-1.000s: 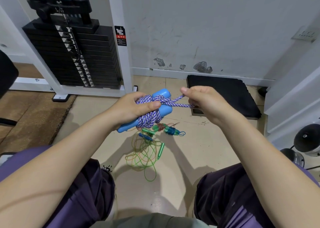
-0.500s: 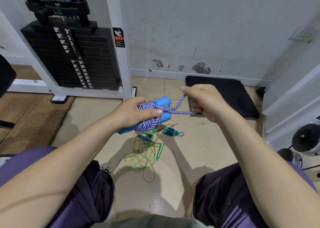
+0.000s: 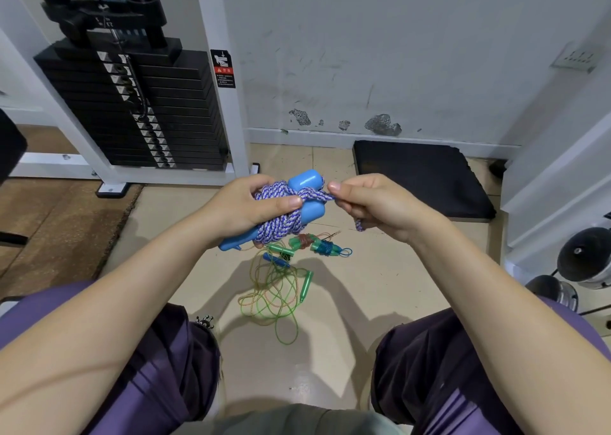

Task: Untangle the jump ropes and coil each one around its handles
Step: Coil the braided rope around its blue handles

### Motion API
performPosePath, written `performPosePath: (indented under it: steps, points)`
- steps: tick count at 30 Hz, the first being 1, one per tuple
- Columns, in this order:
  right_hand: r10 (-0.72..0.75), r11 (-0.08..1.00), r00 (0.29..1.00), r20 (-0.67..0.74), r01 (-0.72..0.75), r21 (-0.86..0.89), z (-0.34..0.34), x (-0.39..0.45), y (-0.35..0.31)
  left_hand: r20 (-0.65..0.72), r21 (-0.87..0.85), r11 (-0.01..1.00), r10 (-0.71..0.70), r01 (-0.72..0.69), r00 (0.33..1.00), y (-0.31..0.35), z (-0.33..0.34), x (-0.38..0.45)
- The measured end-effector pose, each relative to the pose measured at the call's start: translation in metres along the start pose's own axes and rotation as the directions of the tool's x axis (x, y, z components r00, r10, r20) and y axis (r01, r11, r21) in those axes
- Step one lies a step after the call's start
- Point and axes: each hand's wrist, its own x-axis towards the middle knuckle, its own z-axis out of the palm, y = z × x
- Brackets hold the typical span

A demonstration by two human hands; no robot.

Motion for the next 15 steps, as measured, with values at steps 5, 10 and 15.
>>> performPosePath:
  steps: [5,10,15]
  points:
    - [-0.197,0.967,0.963,-0.185,0.160,-0.200,0.010,0.007,0.006,-0.033,-0.019,1.000,-0.019,0.018,0.999,-0.004,0.003,0.000]
    - [-0.241,0.970,0.931,-0.276,0.240,-0.036,0.019,0.011,0.006,0.098,-0.182,0.980,-0.063,0.080,0.993,-0.004,0.006,0.001]
    - [-0.291,0.957,0.876,-0.384,0.257,-0.137,0.013,0.015,0.007,0.259,-0.225,0.961,-0.101,0.162,0.961,0.002,0.011,-0.002]
